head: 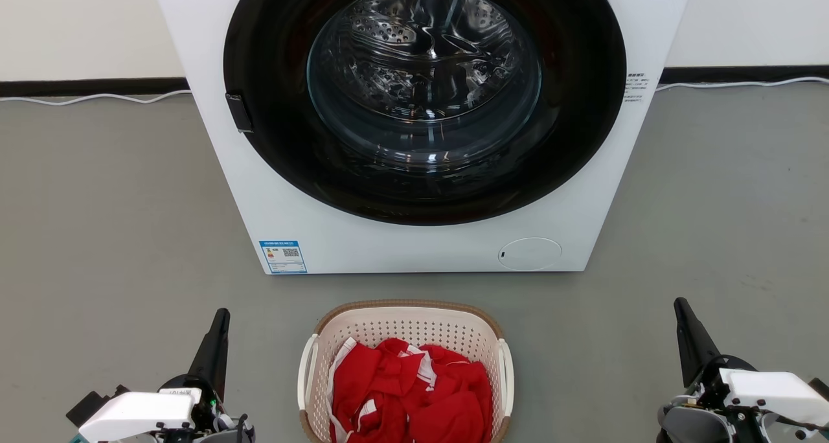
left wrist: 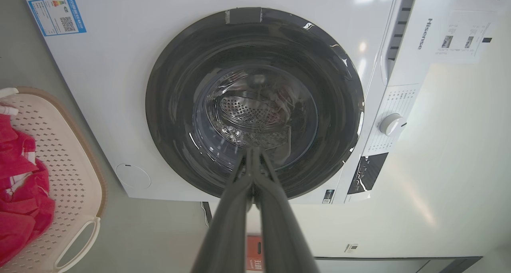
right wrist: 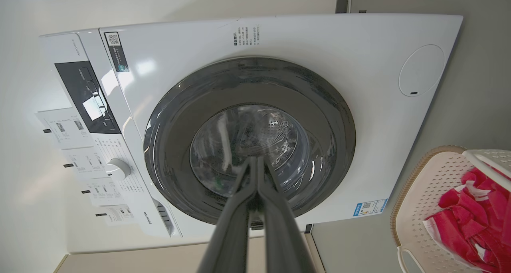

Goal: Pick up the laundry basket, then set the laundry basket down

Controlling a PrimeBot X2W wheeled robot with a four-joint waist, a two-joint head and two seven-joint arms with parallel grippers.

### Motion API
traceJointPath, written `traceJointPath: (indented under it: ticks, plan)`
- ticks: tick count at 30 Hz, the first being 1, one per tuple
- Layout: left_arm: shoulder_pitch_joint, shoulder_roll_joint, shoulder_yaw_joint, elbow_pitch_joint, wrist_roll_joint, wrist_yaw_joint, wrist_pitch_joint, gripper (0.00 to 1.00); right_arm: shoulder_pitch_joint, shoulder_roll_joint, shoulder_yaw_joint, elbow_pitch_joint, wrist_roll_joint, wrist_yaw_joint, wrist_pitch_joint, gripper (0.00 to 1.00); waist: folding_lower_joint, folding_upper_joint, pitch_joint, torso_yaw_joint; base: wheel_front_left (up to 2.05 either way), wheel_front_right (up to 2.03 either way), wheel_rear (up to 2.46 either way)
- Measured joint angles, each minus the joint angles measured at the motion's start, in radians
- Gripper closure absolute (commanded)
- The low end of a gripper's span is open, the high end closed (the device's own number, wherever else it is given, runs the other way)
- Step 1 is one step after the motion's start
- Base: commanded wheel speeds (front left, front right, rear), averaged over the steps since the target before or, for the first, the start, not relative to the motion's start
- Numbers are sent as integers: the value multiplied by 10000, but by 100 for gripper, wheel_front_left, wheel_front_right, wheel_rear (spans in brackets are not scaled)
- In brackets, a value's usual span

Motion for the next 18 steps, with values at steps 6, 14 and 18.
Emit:
traceJointPath:
  ticks: [6, 14, 18]
  plan:
    - [0, 0, 0, 0, 0, 0, 0, 100, 0, 0, 0, 0, 0, 0, 0, 100, 0, 0, 0, 0, 0, 0, 0]
    - [0, 0, 0, 0, 0, 0, 0, 100, 0, 0, 0, 0, 0, 0, 0, 100, 0, 0, 0, 0, 0, 0, 0]
    - [0, 0, 0, 0, 0, 0, 0, 100, 0, 0, 0, 0, 0, 0, 0, 100, 0, 0, 0, 0, 0, 0, 0]
